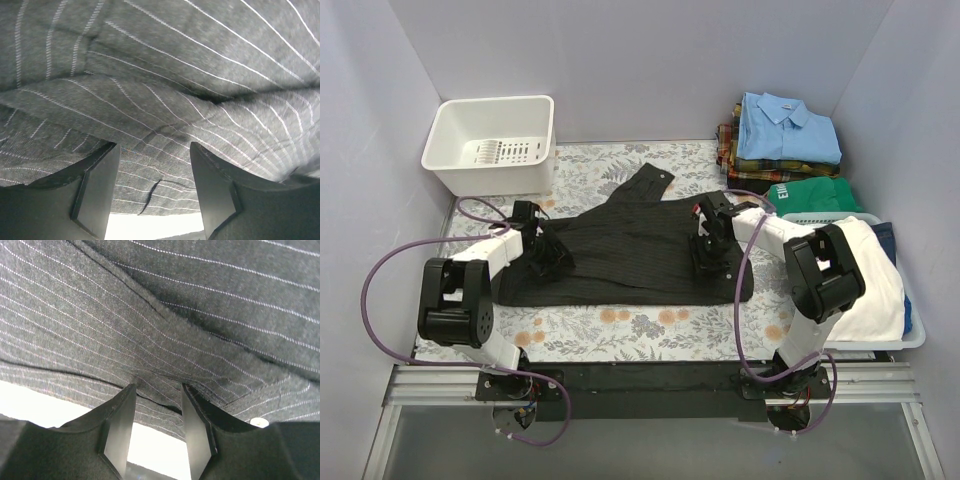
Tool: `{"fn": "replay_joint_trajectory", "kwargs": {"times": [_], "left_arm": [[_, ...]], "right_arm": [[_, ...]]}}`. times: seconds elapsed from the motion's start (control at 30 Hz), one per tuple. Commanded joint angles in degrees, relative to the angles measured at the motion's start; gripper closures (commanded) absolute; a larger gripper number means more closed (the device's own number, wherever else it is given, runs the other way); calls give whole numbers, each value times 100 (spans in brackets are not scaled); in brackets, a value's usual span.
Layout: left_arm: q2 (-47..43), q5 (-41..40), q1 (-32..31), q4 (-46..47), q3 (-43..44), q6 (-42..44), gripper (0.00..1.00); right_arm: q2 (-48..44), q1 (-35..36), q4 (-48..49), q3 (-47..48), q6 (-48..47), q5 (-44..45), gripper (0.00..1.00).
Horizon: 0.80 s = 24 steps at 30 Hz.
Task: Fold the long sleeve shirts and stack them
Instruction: Fold the shirt
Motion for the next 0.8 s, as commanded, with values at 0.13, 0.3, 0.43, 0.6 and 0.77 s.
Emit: {"fn": "replay_joint_trajectory", "kwargs": {"times": [0.13,0.3,0.43,0.6,0.77], "left_arm": [[-723,-136,-28,-1246,-743,-280,42],[-1285,101,-19,-1659,-1069,-473,42],[-1629,-91,-19,-1827,-587,-281,43],[-1587,-724,-19,-1932,1082,246,36],[-594,-1086,-19,-1433,2191,905,34]], "right_arm": [[-655,9,-1015,-1328,50,-186,50],[-1173,17,-1271,-1768,77,-230,50],[-1578,17,-1552,-1271,103,41,50],[-1773,9,-1912,216,68,797,43],[-1116,-149,-1939,1323,-134,1167,41]]}}
